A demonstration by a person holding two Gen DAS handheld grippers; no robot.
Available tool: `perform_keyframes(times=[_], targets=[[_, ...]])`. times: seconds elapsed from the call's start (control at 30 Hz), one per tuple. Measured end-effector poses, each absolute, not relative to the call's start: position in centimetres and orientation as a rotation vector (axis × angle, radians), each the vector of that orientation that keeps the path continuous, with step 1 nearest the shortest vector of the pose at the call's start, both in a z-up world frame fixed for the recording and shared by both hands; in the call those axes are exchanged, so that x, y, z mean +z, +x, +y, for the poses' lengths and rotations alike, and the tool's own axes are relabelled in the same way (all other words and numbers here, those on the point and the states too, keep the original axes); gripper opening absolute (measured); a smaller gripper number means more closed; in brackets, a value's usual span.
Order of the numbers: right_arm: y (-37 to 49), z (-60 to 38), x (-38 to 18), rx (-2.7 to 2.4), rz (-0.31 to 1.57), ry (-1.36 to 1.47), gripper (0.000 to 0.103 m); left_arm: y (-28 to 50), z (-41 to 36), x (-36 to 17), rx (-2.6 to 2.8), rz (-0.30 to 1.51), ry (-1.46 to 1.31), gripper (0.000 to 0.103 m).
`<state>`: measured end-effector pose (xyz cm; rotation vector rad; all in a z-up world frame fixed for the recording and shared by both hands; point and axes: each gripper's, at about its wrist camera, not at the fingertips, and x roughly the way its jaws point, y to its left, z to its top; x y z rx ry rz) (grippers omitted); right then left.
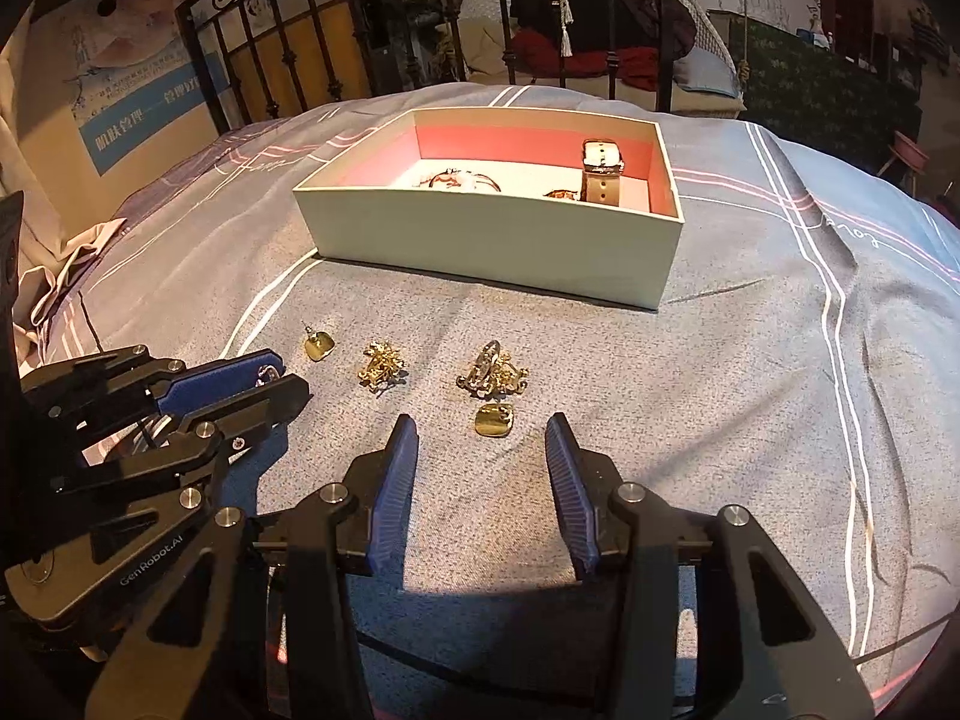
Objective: Organize jewelry
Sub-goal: 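Grasp the small silver ring with the left gripper while the right gripper approaches the gold pendants, then close the right gripper on the small gold pendant and lift it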
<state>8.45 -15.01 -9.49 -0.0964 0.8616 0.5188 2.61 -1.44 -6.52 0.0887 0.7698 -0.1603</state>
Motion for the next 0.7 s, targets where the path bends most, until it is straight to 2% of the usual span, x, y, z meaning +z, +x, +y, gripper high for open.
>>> perform_keyframes(times=[0.1,0.2,0.3,0.7], targets=[[9.12,-14.52,-9.54,0.525,0.868,-0.114,0.044,2.67,-1.36,-6.63,-0.17,0.773,0.07,0.017],[9.38,-14.67,-9.53,0.512,0.867,-0.109,0.025,2.61,-1.08,-6.74,-0.177,0.774,0.047,0.017],[9.11,-14.6,-9.5,0.503,0.856,-0.115,0.016,2.63,-1.0,-6.79,-0.179,0.776,0.036,0.017],[8.5,-15.27,-9.36,0.5,0.825,-0.082,0.015,2.48,-0.98,-6.8,-0.178,0.771,0.03,0.017]])
